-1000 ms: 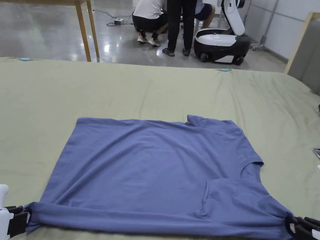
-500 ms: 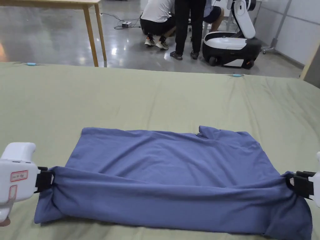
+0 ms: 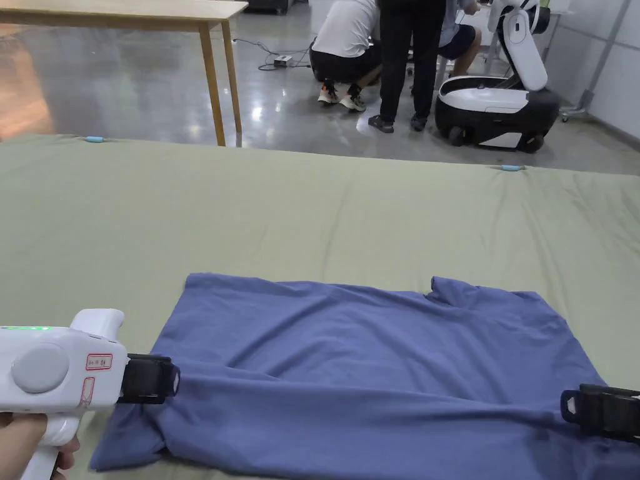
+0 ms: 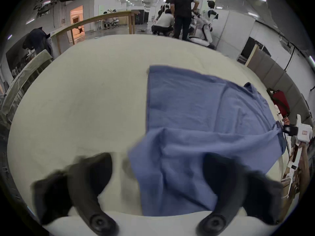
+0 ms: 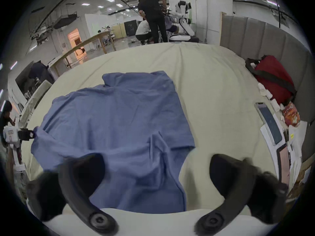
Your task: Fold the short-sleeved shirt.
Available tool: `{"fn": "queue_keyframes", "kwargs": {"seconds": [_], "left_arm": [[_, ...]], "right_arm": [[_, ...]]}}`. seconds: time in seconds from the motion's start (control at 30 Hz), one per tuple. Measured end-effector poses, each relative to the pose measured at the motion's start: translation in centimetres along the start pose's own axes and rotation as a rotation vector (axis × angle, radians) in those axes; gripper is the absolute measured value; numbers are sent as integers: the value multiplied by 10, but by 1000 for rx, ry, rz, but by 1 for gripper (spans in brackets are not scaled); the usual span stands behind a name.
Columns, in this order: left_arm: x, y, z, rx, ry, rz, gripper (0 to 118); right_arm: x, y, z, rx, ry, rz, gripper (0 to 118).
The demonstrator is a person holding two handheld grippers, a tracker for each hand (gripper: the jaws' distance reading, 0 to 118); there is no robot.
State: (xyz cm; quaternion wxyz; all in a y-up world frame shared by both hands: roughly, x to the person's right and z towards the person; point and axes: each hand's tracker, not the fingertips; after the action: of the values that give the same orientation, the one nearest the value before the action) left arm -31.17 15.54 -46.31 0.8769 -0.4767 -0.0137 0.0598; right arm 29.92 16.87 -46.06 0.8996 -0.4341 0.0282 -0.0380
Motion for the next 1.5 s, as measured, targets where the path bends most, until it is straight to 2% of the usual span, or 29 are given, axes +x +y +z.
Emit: {"fn": "queue_keyframes", "kwargs": {"seconds": [0.03,0.13,0.17,0.2,0.23,0.27,0.3,0.43,0.47,0.5,0.53,0.57,0.6,0.63,0.67,0.8,0.83,0.87,0.9,0.93,0.97,1.0,1.03,1.07,1.17,1.23,1.3,1.33,1.5], "left_arm": [[-1,-4,7,35,10,2,105],[-1,-16,29,47,27,-9,100],[-2,-23,40,83,56,-9,88],[-3,-29,51,121,63,-5,67],[-3,-36,59,131,67,-13,31],[-3,-43,66,141,82,-10,0],[-3,-50,72,177,97,14,0],[1,-66,77,139,17,29,0],[3,-68,78,138,20,28,8],[4,-68,75,137,21,31,37],[5,-68,72,127,15,35,89],[6,-67,64,88,16,50,118],[6,-68,54,49,17,38,113],[6,-68,55,143,-9,-14,113],[5,-69,50,62,42,11,113],[5,-63,15,23,105,-3,108],[5,-63,14,26,100,-3,94],[19,-67,23,25,91,-4,51],[21,-68,25,40,84,-3,29],[23,-66,27,40,43,-16,15],[25,-64,27,29,39,-13,7],[27,-64,26,36,72,-29,7],[27,-62,25,33,65,-35,7],[27,-62,25,29,65,-32,7],[36,-67,36,33,52,-13,7],[38,-69,39,28,39,0,7],[28,-63,35,26,37,-2,7],[28,-62,36,25,33,-4,7],[19,-60,42,32,26,-1,7]], "right_arm": [[1,-3,11,80,28,1,116],[-5,-20,37,70,-22,22,113],[-6,-27,48,87,-25,26,108],[-7,-32,58,97,-34,24,93],[-4,-39,63,144,-55,22,58],[-5,-46,70,168,-69,32,4],[-6,-51,73,170,-92,35,1],[-15,-67,92,162,-43,27,1],[-16,-71,95,170,-58,40,1],[-17,-74,97,172,-56,49,1],[-17,-76,98,172,-53,50,1],[-16,-77,99,174,-45,42,1],[-15,-78,100,171,-37,36,1],[-4,-81,93,173,-39,38,1],[-1,-82,92,172,-43,40,1],[-3,-89,90,140,-38,31,1],[-2,-90,89,133,-39,32,1],[-2,-91,90,128,-38,34,1],[-2,-92,91,125,-32,35,1],[-1,-93,90,126,-22,40,5],[0,-93,89,124,-8,36,43],[0,-92,87,107,11,25,93],[1,-92,83,71,45,14,118],[3,-94,83,122,66,-1,116],[0,-90,63,59,18,32,115],[2,-89,46,19,-19,72,101],[3,-83,40,-21,-19,73,31],[5,-83,36,-17,-13,70,6],[2,-83,52,7,5,65,3]]}}
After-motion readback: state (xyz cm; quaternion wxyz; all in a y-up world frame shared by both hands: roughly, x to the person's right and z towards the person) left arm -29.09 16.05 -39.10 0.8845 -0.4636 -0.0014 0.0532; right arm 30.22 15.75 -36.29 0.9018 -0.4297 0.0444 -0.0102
